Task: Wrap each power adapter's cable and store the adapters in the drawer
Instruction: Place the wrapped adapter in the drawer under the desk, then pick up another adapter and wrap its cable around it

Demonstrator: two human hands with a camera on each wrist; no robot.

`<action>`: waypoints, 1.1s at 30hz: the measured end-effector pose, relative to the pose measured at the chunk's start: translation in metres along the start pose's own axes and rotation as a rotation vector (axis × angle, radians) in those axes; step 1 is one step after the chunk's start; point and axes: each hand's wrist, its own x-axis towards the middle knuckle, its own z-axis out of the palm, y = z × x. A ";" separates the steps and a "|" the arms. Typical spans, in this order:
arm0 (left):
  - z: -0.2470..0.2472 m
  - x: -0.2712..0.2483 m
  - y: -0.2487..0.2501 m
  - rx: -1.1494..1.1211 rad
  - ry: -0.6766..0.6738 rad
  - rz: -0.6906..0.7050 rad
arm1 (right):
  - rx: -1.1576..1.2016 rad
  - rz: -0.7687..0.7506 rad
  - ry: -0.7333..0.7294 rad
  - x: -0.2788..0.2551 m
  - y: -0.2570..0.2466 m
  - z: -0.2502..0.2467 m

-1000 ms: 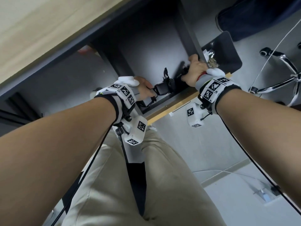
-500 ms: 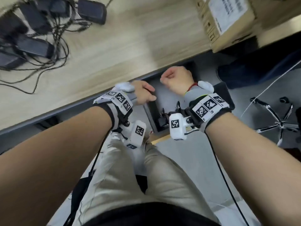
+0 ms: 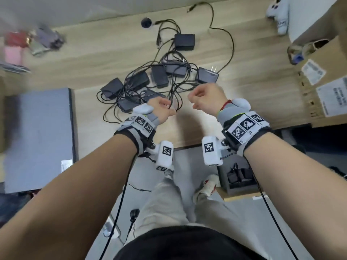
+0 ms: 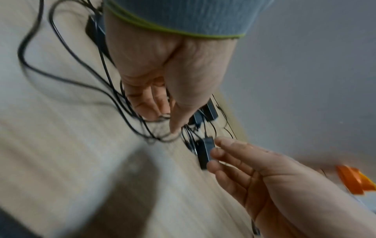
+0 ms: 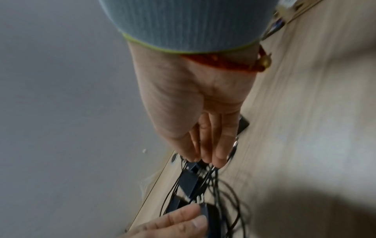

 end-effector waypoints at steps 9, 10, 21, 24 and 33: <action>-0.079 0.054 -0.016 -0.047 -0.012 0.007 | -0.533 -0.018 -0.198 0.064 -0.052 0.093; -0.089 0.063 -0.017 -0.040 -0.012 0.019 | -0.564 0.011 -0.193 0.073 -0.053 0.103; -0.129 0.064 0.011 0.132 -0.069 0.165 | -0.588 -0.039 -0.326 0.079 -0.080 0.089; -0.138 0.046 0.039 0.182 -0.130 0.244 | -0.502 -0.139 -0.277 0.068 -0.107 0.059; -0.181 -0.023 0.167 0.027 0.021 0.528 | -0.019 -0.338 -0.058 0.035 -0.199 -0.044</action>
